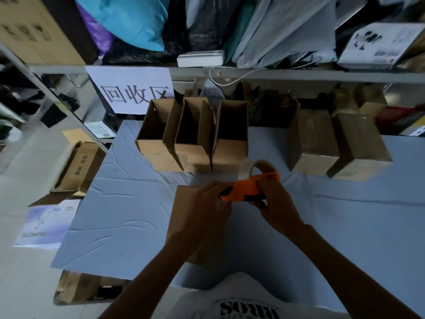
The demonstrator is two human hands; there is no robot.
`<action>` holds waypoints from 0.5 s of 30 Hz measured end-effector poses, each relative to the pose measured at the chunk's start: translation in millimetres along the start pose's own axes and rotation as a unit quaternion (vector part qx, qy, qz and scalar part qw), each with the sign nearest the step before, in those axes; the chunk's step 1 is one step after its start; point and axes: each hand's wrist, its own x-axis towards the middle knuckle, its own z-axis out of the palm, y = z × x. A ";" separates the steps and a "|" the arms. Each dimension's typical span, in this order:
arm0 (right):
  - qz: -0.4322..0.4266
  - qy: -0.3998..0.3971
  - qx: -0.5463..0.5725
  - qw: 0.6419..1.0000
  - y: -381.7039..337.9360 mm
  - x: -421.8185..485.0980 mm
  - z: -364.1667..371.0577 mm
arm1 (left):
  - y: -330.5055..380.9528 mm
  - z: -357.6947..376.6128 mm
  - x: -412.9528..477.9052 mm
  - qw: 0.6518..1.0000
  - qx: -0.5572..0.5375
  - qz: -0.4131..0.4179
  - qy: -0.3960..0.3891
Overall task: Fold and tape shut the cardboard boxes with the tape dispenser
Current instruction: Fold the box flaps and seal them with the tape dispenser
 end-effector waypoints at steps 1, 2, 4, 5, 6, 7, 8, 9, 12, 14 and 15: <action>0.005 -0.008 0.010 1.000 1.5 -1.6 0.0 | -0.6 -2.1 1.1 1.000 -0.008 -0.011 -0.007; 0.009 -0.016 0.020 1.000 3.6 -1.9 -0.2 | -1.6 -4.2 2.7 0.999 -0.023 -0.024 -0.020; 0.015 -0.030 0.031 0.999 8.3 0.2 -2.4 | -3.5 -7.9 7.9 0.997 -0.058 -0.043 -0.042; 0.022 -0.037 0.040 0.998 9.6 2.0 -4.2 | -4.7 -9.7 10.3 0.995 -0.079 -0.047 -0.044; 0.030 -0.042 0.048 0.998 9.6 4.5 -6.6 | -5.7 -11.3 13.1 0.992 -0.100 -0.051 -0.051; 0.033 -0.039 0.044 0.998 10.2 6.5 -7.9 | -6.3 -13.2 16.1 0.990 -0.113 -0.057 -0.067; 0.023 -0.033 0.014 0.999 12.4 8.8 -8.8 | -6.8 -15.0 19.6 0.987 -0.117 -0.064 -0.091; 0.011 -0.030 -0.020 0.999 16.1 10.1 -8.0 | -8.1 -16.5 23.1 0.983 -0.120 -0.074 -0.115; 0.062 -0.092 0.026 0.994 21.0 13.0 -11.3 | -13.6 -17.4 31.3 0.974 -0.147 -0.104 -0.136; 0.052 -0.125 0.061 0.989 23.7 17.8 -10.8 | -17.1 -15.4 34.7 0.974 -0.148 -0.119 -0.123; 0.050 -0.139 0.079 0.986 24.1 20.0 -10.4 | -19.3 -13.6 36.1 0.976 -0.143 -0.123 -0.113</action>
